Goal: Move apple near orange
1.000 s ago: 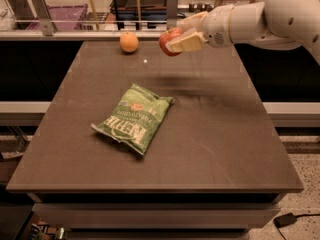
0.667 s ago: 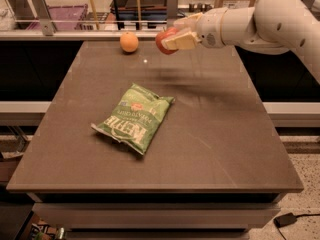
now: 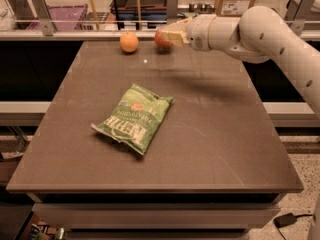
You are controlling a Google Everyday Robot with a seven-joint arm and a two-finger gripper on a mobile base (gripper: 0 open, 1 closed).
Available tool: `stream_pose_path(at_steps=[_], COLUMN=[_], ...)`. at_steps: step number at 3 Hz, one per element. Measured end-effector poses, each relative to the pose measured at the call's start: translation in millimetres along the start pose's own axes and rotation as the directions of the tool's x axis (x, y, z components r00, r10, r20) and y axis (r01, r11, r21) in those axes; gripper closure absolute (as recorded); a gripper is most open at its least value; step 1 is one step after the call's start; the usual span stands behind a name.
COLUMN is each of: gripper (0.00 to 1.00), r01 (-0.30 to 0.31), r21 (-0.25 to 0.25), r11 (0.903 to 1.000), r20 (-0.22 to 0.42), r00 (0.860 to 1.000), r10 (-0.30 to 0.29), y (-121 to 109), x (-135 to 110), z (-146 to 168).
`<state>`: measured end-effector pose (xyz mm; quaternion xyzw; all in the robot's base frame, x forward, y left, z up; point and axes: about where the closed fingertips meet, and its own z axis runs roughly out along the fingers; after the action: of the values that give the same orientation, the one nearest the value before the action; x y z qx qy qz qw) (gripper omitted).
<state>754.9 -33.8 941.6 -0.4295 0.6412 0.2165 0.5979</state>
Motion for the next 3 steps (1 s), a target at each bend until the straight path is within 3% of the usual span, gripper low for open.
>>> stream_pose_path(at_steps=[1, 2, 3], gripper=[1.0, 0.82, 0.58], r01=[-0.008, -0.007, -0.008], r21=[-0.012, -0.016, -0.021], r11=[0.9999, 0.9998, 0.9998], r20=[0.026, 0.027, 0.028], r00=[1.0, 1.0, 1.0], r10=[0.008, 0.008, 0.008], y=[4.9, 7.0, 9.0], x=[6.5, 5.7, 5.2], z=[8.1, 10.7, 13.2])
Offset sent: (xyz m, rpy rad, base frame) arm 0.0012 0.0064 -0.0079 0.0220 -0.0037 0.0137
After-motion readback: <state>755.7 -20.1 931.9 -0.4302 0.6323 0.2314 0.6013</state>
